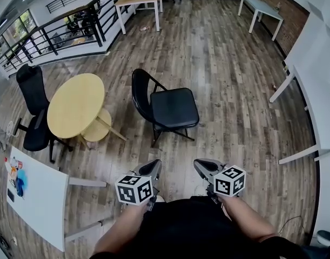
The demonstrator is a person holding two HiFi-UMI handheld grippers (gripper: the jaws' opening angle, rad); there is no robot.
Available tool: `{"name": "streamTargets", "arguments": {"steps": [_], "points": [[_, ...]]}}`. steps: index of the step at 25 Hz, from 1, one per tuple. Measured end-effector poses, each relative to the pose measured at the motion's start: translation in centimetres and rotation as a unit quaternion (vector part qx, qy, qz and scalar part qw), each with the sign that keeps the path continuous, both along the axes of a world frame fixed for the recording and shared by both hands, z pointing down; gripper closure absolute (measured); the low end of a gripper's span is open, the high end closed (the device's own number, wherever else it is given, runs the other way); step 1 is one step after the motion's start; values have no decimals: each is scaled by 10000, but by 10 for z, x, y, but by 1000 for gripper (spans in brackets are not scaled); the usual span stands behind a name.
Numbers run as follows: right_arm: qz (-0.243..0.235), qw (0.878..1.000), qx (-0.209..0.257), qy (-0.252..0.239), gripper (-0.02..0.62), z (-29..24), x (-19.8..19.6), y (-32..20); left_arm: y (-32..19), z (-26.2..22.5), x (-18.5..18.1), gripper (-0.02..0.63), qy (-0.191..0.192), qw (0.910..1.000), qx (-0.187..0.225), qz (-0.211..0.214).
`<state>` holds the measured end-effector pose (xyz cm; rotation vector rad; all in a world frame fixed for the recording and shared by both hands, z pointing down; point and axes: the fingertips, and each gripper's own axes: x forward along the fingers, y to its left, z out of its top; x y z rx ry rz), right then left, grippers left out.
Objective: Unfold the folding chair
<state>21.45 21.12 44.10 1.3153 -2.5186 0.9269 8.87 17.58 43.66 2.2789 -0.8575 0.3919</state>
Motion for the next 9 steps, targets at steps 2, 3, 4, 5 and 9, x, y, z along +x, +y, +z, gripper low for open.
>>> {"name": "streamTargets", "arguments": {"steps": [2, 3, 4, 5, 9], "points": [[-47, 10000, 20, 23, 591, -1, -2, 0, 0, -1, 0, 598, 1, 10000, 15, -3], [-58, 10000, 22, 30, 591, -1, -2, -1, 0, -1, 0, 598, 0, 10000, 24, -5], [-64, 10000, 19, 36, 591, 0, -2, -1, 0, -2, 0, 598, -3, 10000, 34, -5], [-68, 10000, 16, 44, 591, 0, -2, -1, 0, -2, 0, 598, -9, 10000, 43, -3], [-108, 9999, 14, 79, 591, -1, -2, -2, 1, -4, 0, 598, -28, 10000, 81, -11]]}}
